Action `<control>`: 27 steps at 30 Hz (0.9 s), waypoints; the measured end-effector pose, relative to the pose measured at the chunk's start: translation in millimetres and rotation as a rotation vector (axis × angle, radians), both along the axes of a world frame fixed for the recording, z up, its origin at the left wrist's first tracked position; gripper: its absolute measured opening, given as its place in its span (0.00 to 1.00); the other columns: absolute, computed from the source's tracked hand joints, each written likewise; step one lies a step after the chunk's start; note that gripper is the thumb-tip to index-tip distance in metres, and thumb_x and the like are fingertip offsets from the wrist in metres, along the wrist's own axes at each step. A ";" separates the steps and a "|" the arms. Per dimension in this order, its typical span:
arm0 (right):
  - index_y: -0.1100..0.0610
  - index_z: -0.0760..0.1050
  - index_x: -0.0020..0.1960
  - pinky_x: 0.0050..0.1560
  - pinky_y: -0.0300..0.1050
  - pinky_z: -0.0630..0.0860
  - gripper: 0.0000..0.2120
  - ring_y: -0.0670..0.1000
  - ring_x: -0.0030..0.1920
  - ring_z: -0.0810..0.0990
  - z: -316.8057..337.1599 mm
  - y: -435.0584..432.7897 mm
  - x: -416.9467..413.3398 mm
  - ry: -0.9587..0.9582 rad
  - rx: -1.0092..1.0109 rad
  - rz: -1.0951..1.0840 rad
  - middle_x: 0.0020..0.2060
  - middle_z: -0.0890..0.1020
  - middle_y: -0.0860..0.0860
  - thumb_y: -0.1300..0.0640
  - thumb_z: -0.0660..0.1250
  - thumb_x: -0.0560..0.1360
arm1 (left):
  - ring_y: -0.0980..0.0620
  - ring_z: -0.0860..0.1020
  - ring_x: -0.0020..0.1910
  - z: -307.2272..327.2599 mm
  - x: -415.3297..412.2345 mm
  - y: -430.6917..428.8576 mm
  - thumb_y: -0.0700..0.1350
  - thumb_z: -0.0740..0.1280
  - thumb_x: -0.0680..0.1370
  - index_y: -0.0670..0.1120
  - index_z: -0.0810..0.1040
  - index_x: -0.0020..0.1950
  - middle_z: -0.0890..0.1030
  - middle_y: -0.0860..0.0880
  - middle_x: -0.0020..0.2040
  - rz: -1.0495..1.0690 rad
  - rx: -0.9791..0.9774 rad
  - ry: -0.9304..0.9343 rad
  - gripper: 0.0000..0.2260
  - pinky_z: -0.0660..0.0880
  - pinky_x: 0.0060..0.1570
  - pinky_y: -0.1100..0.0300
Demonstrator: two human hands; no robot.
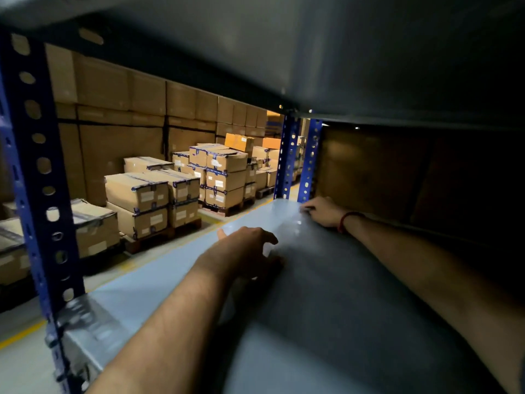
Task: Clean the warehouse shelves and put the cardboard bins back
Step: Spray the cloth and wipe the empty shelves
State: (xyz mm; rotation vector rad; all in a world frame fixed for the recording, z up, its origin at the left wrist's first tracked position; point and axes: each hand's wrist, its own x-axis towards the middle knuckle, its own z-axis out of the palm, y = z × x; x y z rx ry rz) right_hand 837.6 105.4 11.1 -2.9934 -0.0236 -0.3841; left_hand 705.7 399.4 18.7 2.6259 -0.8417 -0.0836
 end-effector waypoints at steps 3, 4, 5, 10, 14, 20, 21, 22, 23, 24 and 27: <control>0.49 0.77 0.67 0.67 0.40 0.67 0.16 0.44 0.66 0.74 -3.2 55.7 -33.1 0.024 0.021 0.334 0.67 0.78 0.45 0.59 0.60 0.82 | 0.50 0.74 0.65 -2.4 0.4 -0.7 0.59 0.67 0.79 0.57 0.72 0.72 0.75 0.50 0.70 -0.007 -0.005 0.003 0.22 0.69 0.59 0.57; 0.47 0.76 0.68 0.67 0.37 0.66 0.17 0.41 0.66 0.73 -5.5 65.8 -43.9 0.038 0.051 0.423 0.67 0.77 0.43 0.58 0.61 0.82 | 0.51 0.75 0.63 -2.2 0.6 0.0 0.59 0.67 0.79 0.57 0.72 0.72 0.76 0.50 0.69 -0.009 -0.008 0.006 0.21 0.69 0.56 0.58; 0.46 0.76 0.68 0.68 0.35 0.66 0.17 0.40 0.66 0.72 -6.5 64.8 -50.5 0.044 0.079 0.484 0.67 0.77 0.42 0.59 0.62 0.81 | 0.52 0.75 0.63 -1.6 0.4 1.0 0.59 0.66 0.79 0.57 0.73 0.71 0.76 0.50 0.69 -0.009 -0.008 0.008 0.21 0.67 0.54 0.59; 0.56 0.79 0.66 0.67 0.44 0.70 0.20 0.54 0.65 0.77 2.9 -32.9 -60.9 -0.006 0.088 0.030 0.64 0.80 0.53 0.68 0.61 0.78 | 0.51 0.70 0.71 -5.4 -7.1 0.8 0.57 0.65 0.81 0.59 0.69 0.73 0.73 0.53 0.72 -0.027 0.029 -0.089 0.21 0.63 0.69 0.47; 0.57 0.81 0.63 0.65 0.41 0.71 0.20 0.53 0.64 0.78 -5.4 -9.6 -67.7 -0.047 0.185 0.039 0.62 0.82 0.54 0.70 0.60 0.76 | 0.49 0.72 0.69 -2.3 -2.1 -1.4 0.57 0.68 0.79 0.58 0.68 0.75 0.74 0.51 0.72 -0.064 0.005 -0.062 0.25 0.68 0.66 0.52; 0.53 0.78 0.66 0.67 0.30 0.65 0.19 0.41 0.64 0.75 -10.8 58.5 -116.1 0.044 0.203 0.489 0.64 0.79 0.47 0.66 0.63 0.78 | 0.54 0.75 0.58 -5.4 -5.4 3.3 0.54 0.69 0.78 0.61 0.73 0.70 0.79 0.53 0.65 -0.144 -0.073 -0.082 0.20 0.72 0.60 0.55; 0.53 0.79 0.66 0.67 0.30 0.66 0.19 0.42 0.64 0.76 -6.6 37.2 -115.4 0.050 0.165 0.440 0.64 0.79 0.47 0.66 0.63 0.79 | 0.53 0.75 0.57 -6.6 -7.3 3.3 0.55 0.68 0.79 0.60 0.71 0.72 0.79 0.51 0.66 -0.129 -0.058 -0.076 0.21 0.71 0.57 0.57; 0.53 0.79 0.66 0.67 0.34 0.68 0.19 0.44 0.63 0.77 -3.2 8.1 -111.0 0.052 0.133 0.328 0.64 0.79 0.48 0.66 0.62 0.79 | 0.53 0.75 0.57 -7.4 -9.4 2.6 0.57 0.67 0.79 0.60 0.69 0.74 0.78 0.50 0.67 -0.110 -0.034 -0.058 0.23 0.71 0.56 0.58; 0.54 0.78 0.66 0.67 0.40 0.70 0.19 0.48 0.63 0.77 -0.3 -24.3 -107.7 0.042 0.113 0.174 0.65 0.80 0.51 0.67 0.61 0.79 | 0.51 0.75 0.60 -8.4 -11.8 1.0 0.61 0.66 0.78 0.60 0.68 0.75 0.77 0.49 0.69 -0.099 -0.017 -0.028 0.26 0.71 0.59 0.56; 0.55 0.78 0.66 0.66 0.45 0.71 0.20 0.53 0.63 0.78 1.3 -52.8 -106.4 0.045 0.120 0.021 0.65 0.79 0.54 0.68 0.60 0.78 | 0.50 0.74 0.64 -9.1 -14.3 -0.9 0.66 0.63 0.75 0.60 0.67 0.76 0.75 0.50 0.71 -0.094 -0.007 0.013 0.30 0.70 0.63 0.53; 0.58 0.81 0.62 0.63 0.48 0.73 0.19 0.57 0.61 0.78 -4.7 -77.2 -103.2 0.036 0.135 -0.145 0.63 0.80 0.57 0.69 0.59 0.77 | 0.47 0.70 0.71 -6.5 -16.7 -4.8 0.74 0.56 0.66 0.62 0.65 0.76 0.69 0.51 0.75 -0.071 -0.028 0.071 0.39 0.66 0.69 0.48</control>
